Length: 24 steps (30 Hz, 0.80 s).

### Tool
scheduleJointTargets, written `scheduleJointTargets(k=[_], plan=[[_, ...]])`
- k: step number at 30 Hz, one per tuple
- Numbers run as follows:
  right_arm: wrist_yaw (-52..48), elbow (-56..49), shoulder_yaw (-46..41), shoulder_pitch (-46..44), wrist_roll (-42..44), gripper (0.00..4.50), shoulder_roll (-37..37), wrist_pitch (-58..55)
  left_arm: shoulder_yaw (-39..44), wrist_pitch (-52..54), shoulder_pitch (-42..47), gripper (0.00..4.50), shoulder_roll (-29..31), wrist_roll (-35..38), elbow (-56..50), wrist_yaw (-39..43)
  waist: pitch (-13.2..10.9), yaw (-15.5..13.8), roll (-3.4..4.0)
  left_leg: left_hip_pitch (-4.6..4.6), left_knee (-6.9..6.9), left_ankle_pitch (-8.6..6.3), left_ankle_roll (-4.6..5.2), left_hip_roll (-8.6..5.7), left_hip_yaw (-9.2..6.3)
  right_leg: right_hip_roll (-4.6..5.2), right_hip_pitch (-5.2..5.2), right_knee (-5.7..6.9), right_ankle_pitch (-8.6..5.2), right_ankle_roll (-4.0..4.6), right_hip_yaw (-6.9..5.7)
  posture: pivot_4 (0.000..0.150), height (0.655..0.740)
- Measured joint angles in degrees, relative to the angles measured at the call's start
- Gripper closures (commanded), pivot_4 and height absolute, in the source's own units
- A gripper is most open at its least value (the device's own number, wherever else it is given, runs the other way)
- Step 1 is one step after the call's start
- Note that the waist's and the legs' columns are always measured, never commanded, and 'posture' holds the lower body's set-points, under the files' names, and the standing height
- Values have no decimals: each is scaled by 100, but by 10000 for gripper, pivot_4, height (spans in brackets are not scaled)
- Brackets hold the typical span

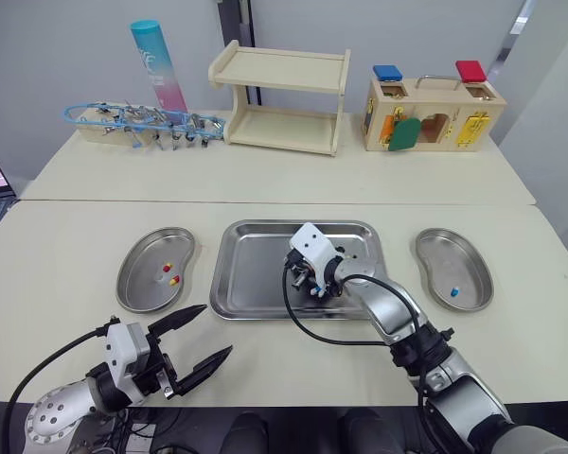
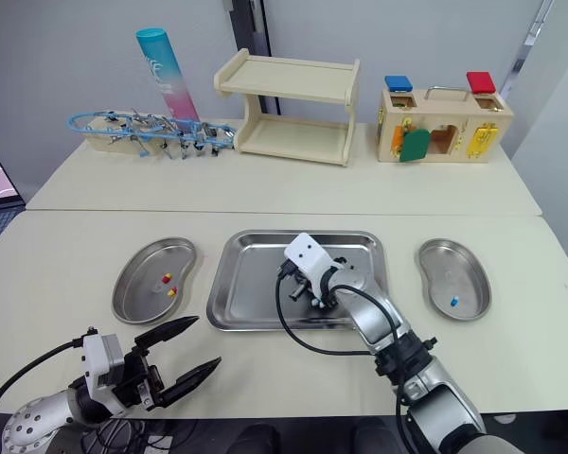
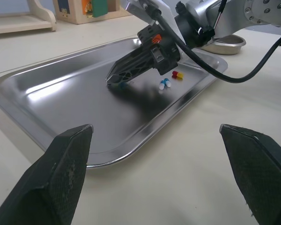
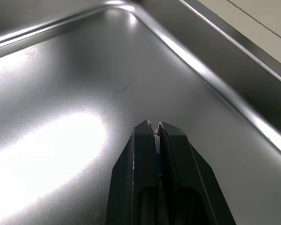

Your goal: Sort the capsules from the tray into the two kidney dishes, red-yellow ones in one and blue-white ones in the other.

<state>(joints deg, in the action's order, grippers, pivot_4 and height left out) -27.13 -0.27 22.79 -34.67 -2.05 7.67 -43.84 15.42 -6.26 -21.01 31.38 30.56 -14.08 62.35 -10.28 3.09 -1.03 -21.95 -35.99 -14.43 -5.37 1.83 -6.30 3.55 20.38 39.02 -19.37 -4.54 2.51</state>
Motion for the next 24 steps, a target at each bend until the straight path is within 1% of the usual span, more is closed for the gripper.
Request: scheduleJointTargets(k=[4,6,11,14,16,19,24], plan=[[-285,-894,-345,61,349,44671,340,-411,-19,100,118,0,55,48,-18,61,-2,-3,3,-2,1,0,0,0,0,0,1,-4,0,0,0,1500,7400],[-523,-1499,-541,268,587,44671,749,-685,-80,180,145,0,140,91,-125,135,-2,-42,2,-8,2,0,0,0,-1,1,1,-9,0,-1,-2,1500,7400],[-935,-2383,-1173,722,1090,44671,1635,-1129,-253,328,295,0,230,109,-199,294,-9,-52,9,-7,2,0,1,0,2,1,1,-8,0,-1,-1,1500,7400],[-1199,-2893,-1754,1191,1467,44671,2198,-1198,-444,336,391,0,277,110,-281,492,-11,-68,11,-10,3,-1,1,0,3,1,1,-12,-1,0,0,1500,7400],[-1367,-3088,-2181,1634,1629,44671,2619,-1178,-557,335,403,0,315,110,-346,646,-12,-87,10,-11,2,-1,1,-1,6,1,0,-15,-1,0,1,1500,7400],[-1551,-3079,-2942,2343,1747,44671,3247,-1135,-670,330,442,0,371,110,-360,863,-15,-122,9,-9,1,-1,1,0,8,1,-2,-14,-1,0,2,1500,7400],[-1630,-2792,-3682,2787,1865,44671,3707,-1030,-853,321,623,0,369,128,-374,996,-16,-108,11,-1,2,-1,2,0,9,0,-9,-15,-1,-1,4,1500,7400]])
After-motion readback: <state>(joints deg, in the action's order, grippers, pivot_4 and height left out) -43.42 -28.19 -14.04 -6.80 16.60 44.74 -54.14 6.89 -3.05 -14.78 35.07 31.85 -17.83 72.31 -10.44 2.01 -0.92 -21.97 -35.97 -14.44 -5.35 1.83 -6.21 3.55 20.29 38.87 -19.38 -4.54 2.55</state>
